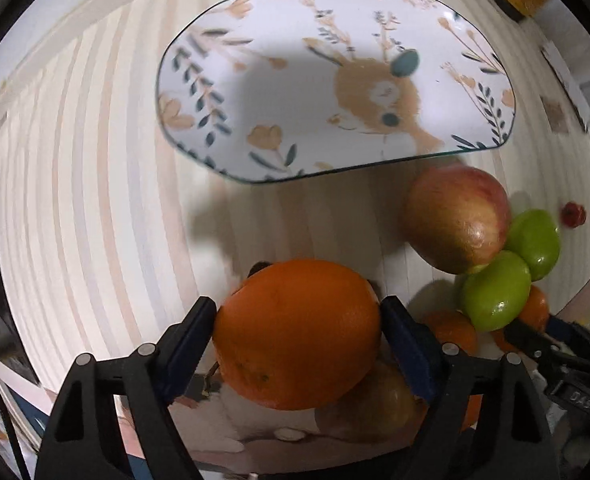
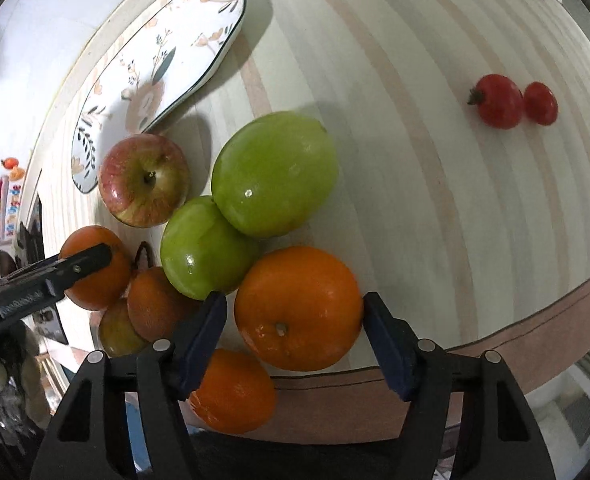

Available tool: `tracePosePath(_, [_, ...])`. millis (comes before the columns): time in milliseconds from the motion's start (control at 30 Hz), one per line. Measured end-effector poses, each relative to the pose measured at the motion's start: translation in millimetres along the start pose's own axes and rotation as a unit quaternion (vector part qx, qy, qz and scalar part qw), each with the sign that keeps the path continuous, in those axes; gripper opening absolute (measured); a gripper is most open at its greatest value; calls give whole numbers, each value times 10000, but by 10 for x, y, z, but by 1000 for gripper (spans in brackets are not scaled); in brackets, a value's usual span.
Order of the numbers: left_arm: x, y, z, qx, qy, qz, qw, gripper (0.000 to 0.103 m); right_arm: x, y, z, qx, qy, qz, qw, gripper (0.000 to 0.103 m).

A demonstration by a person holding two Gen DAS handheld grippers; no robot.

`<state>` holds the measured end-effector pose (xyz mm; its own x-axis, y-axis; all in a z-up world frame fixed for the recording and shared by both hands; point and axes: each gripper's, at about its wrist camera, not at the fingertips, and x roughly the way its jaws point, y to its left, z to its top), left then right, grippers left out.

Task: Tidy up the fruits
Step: 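Carry both oranges over the deer plate and open both tools to release them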

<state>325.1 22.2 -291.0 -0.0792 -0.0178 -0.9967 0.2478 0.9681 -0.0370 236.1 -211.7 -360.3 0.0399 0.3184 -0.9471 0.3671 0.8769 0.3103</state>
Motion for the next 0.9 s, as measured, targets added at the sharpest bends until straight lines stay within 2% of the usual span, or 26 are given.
tracePosePath(133, [12,-12,-3,-51,-104,27,9999,83,50,-2,30,-18,133,96,9999,72])
tracePosePath(200, [61,-24,2,-89,-118,52,9999,83,92,0,22,-103,204,-22,9997,70])
tracePosePath(267, [60,-40,-11,-97,-137,74,9998,82,81,1,0,-208,168,-20,9996,67])
tracePosePath(333, [186,-103,168,-116,-157,140,9997,82,70,11,-22,-259,151,-101,9995,67])
tracePosePath(400, [229,-131,116,-165,-208,143,9995,82,49,17,-36,-336,92,-149,9993,66])
tracePosePath(767, [-153,-199,-40,-263,-640,57,9976,80,-333,34,32,-699,-173,-289,9970,66])
tracePosePath(900, [-421,-186,-20,-326,-862,-182,9956,79,-577,114,77,-773,-320,-139,9964,66])
